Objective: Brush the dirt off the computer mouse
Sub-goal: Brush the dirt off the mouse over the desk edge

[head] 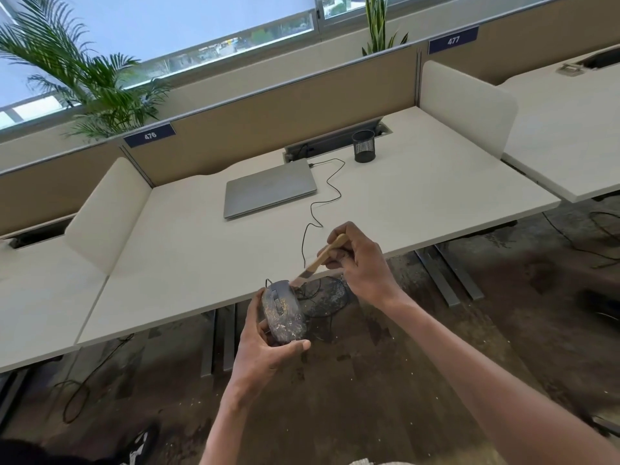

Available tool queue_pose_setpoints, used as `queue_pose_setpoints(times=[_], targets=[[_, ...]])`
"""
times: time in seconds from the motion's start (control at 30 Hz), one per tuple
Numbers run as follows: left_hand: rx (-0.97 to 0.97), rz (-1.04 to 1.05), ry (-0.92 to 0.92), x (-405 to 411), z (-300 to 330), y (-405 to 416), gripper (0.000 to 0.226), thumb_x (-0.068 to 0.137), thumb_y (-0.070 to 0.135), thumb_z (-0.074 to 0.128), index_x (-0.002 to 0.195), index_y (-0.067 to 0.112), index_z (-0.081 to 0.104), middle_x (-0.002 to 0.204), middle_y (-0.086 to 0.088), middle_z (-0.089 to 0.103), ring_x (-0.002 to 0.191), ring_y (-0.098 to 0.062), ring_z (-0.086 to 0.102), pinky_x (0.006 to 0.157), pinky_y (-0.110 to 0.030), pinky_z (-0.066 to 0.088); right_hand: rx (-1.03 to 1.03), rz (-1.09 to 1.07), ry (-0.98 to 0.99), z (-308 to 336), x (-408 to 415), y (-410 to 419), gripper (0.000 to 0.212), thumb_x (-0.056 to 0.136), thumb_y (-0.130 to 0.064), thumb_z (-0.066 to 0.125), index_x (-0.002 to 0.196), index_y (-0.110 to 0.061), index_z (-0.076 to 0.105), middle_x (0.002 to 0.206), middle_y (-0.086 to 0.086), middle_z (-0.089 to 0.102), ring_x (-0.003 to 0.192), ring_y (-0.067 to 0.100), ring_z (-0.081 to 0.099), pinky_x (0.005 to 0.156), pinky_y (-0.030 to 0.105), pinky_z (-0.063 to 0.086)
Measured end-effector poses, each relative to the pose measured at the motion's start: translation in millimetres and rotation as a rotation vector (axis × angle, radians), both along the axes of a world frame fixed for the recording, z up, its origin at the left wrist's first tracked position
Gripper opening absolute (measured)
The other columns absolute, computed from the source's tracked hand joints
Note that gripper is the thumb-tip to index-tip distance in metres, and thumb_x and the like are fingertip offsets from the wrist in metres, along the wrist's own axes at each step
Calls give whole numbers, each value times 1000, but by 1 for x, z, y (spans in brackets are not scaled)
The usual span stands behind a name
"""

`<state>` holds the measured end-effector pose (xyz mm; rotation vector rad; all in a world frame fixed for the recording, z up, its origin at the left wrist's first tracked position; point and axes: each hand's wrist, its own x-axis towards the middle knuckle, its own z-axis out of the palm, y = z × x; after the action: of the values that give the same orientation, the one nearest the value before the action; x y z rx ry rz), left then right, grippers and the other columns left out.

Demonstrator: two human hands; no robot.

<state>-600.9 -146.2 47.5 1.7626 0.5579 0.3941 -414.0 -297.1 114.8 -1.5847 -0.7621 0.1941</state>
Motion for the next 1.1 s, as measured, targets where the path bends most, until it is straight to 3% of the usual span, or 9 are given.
queue_pose_setpoints(times=[0.27, 0.37, 0.43, 0.57, 0.7, 0.8, 0.9, 0.97, 1.1], targets=[[40, 0, 45, 3, -1, -3, 131, 44, 45, 103, 153, 50, 29, 136, 9, 60, 116, 3, 66, 91, -20, 58, -89, 60, -389, 12, -11, -2, 32, 93, 15, 53, 111, -11, 53, 95, 4, 68, 89, 7, 69, 77, 12, 55], [65, -10, 64, 3, 2, -6, 135, 47, 46, 101, 158, 44, 25, 145, -1, 57, 127, -14, 62, 109, -44, 54, -112, 127, -524, 25, -18, 4, 32, 93, 13, 57, 114, -10, 51, 100, 9, 69, 93, 17, 71, 82, 25, 60], [72, -13, 76, 3, 4, -7, 137, 46, 46, 102, 159, 43, 24, 143, -2, 59, 129, -19, 61, 113, -51, 50, -148, 188, -581, 29, -24, 8, 33, 93, 13, 57, 115, -10, 51, 101, 11, 69, 94, 20, 71, 81, 28, 62], [84, -27, 101, 2, 3, -8, 133, 52, 40, 103, 158, 44, 23, 139, 0, 61, 125, -11, 64, 111, -38, 51, -210, 249, -644, 30, -26, 7, 38, 92, 13, 59, 113, -16, 49, 99, 7, 69, 90, 15, 69, 74, 14, 56], [62, -29, 86, 1, -3, -6, 125, 60, 25, 103, 154, 45, 24, 126, 20, 58, 109, 19, 62, 81, -3, 51, -178, 227, -672, 31, -27, 9, 41, 91, 12, 62, 112, -20, 47, 100, 5, 70, 90, 15, 70, 76, 23, 61], [42, -22, 93, -1, -2, -6, 129, 56, 31, 103, 156, 47, 23, 127, 12, 66, 108, 7, 69, 90, -13, 56, -209, 256, -697, 28, -32, 15, 46, 89, 14, 62, 112, -22, 46, 96, -1, 67, 86, 13, 68, 71, 27, 61], [43, -19, 107, -3, -1, -7, 130, 53, 37, 103, 154, 50, 23, 131, 3, 68, 113, -6, 71, 103, -29, 57, -226, 291, -713, 26, -33, 17, 47, 88, 14, 65, 111, -23, 47, 93, -11, 61, 81, 3, 62, 67, 9, 53], [56, -15, 121, -4, -1, -6, 130, 53, 38, 102, 155, 49, 22, 134, 2, 66, 118, -8, 68, 107, -32, 55, -205, 281, -720, 27, -32, 19, 46, 89, 12, 65, 111, -23, 46, 95, -4, 67, 83, 5, 66, 71, 6, 51], [67, -5, 142, -3, 0, -5, 129, 55, 36, 102, 156, 46, 22, 135, 2, 64, 122, -7, 64, 102, -19, 51, -204, 285, -745, 28, -36, 23, 40, 91, 5, 65, 111, -23, 45, 95, 3, 69, 82, 17, 71, 68, 31, 62]])
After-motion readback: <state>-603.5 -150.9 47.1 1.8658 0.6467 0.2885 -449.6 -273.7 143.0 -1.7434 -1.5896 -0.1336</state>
